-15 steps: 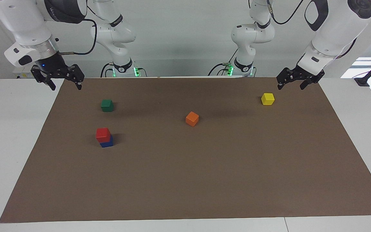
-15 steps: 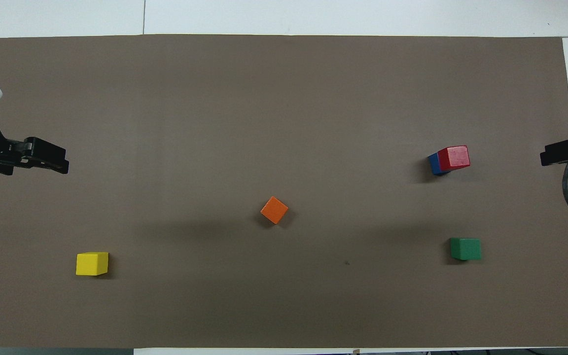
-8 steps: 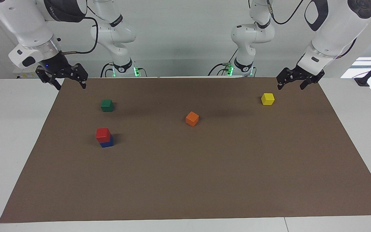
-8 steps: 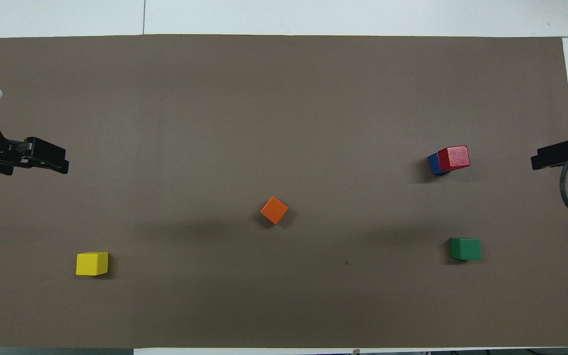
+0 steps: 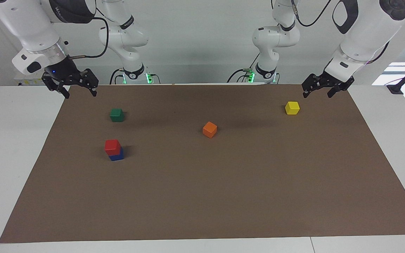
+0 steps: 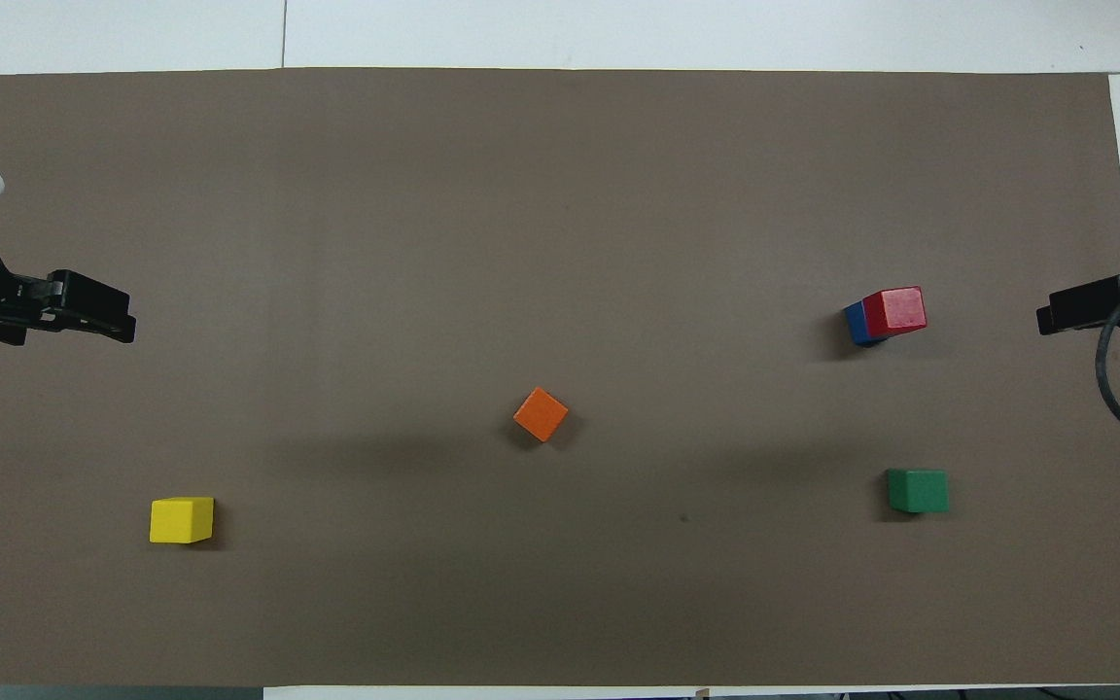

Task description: Transfer red block to right arm and stack on blue block

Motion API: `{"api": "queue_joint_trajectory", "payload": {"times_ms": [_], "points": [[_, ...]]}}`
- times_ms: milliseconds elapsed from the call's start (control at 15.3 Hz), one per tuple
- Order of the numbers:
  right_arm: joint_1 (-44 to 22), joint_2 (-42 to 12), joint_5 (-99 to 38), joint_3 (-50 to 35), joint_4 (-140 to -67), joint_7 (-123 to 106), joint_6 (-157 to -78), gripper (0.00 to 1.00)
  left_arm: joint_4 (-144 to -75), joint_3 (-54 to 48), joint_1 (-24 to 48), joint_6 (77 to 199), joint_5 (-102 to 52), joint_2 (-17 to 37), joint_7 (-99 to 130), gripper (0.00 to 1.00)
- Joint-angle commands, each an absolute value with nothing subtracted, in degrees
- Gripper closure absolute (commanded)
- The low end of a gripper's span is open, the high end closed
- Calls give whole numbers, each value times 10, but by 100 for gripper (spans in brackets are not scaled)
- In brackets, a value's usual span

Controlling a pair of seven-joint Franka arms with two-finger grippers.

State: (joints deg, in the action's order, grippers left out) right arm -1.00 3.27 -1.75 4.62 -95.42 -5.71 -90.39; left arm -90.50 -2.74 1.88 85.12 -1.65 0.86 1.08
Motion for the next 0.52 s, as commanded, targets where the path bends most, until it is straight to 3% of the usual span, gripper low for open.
{"api": "queue_joint_trajectory", "payload": {"times_ms": [0, 458], "points": [[-9, 33, -24, 46, -957, -51, -903, 0, -918, -25, 19, 853, -17, -4, 13, 0], [-4, 39, -17, 47, -976, -52, -923, 0, -918, -25, 19, 853, -17, -4, 13, 0]]}}
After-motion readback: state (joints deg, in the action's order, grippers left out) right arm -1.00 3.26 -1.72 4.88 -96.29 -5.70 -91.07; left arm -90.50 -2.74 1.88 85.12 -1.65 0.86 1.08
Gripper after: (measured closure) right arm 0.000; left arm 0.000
